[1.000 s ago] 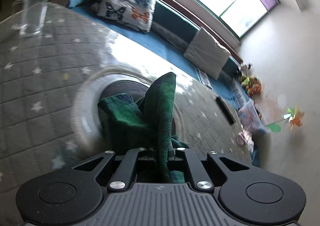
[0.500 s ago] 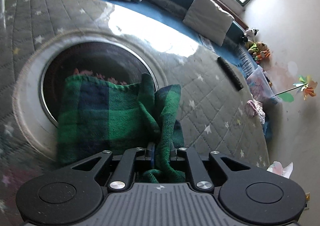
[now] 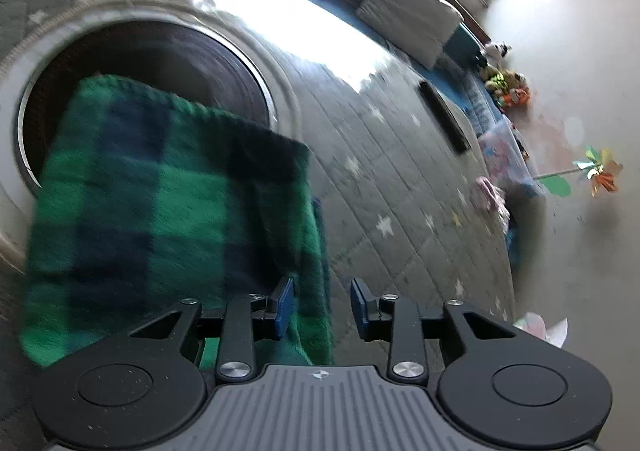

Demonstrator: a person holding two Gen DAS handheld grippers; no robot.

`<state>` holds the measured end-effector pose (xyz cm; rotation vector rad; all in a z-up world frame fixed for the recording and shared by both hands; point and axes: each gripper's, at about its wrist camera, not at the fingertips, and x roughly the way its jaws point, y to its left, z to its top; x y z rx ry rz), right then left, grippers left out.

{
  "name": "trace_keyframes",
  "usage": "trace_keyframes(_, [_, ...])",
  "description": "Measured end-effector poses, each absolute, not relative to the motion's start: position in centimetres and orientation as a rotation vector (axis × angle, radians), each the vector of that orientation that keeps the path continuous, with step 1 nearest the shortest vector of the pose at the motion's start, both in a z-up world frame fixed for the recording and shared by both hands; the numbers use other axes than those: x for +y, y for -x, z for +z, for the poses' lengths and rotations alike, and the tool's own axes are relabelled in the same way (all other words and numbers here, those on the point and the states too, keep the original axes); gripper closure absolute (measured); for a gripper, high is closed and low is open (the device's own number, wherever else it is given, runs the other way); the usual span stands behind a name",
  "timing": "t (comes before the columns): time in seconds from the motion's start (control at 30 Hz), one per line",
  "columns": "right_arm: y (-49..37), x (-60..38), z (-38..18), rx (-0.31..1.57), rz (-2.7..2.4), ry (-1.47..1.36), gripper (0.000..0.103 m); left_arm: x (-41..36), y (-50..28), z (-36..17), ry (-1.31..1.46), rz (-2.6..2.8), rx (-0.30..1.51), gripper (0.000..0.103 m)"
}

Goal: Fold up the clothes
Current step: 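Fold the held edge over the shirt bundle with the left gripper and release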

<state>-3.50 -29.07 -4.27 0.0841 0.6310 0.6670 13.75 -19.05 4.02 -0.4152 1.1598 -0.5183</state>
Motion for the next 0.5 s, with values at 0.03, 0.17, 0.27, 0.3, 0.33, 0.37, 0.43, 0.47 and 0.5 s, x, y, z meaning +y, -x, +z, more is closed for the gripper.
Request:
trace_keyframes(0.03, [3.5, -29.1, -4.3, 0.631, 0.670, -0.091, 0.043, -19.3, -13.7, 3.9, 0.414, -0.528, 1.166, 0.069])
trace_keyframes(0.17, [3.4, -29.3, -4.4, 0.632, 0.681, -0.121, 0.043, -19.2, -13.7, 3.8, 0.435, -0.582, 1.188, 0.069])
trace_keyframes(0.27, [3.4, -29.2, -4.4, 0.633, 0.687, -0.127, 0.041, -18.4, -13.5, 5.1, 0.428, -0.611, 1.154, 0.069])
trace_keyframes(0.3, [3.4, -29.2, -4.4, 0.633, 0.689, -0.128, 0.040, -17.8, -13.3, 5.8, 0.413, -0.615, 1.126, 0.069])
trace_keyframes(0.33, [3.4, -29.1, -4.4, 0.633, 0.691, -0.125, 0.040, -17.2, -13.1, 6.5, 0.398, -0.620, 1.098, 0.069])
trace_keyframes(0.37, [3.4, -29.0, -4.3, 0.633, 0.690, -0.124, 0.040, -16.4, -12.9, 7.2, 0.378, -0.614, 1.069, 0.069])
trace_keyframes(0.43, [3.5, -28.9, -4.4, 0.632, 0.691, -0.123, 0.040, -14.6, -12.6, 8.2, 0.327, -0.570, 1.010, 0.069])
trace_keyframes(0.47, [3.5, -28.8, -4.4, 0.631, 0.691, -0.123, 0.039, -13.4, -12.4, 8.4, 0.306, -0.535, 0.985, 0.069])
trace_keyframes(0.5, [3.3, -28.9, -4.5, 0.631, 0.691, -0.125, 0.039, -12.3, -12.3, 8.6, 0.285, -0.501, 0.960, 0.069])
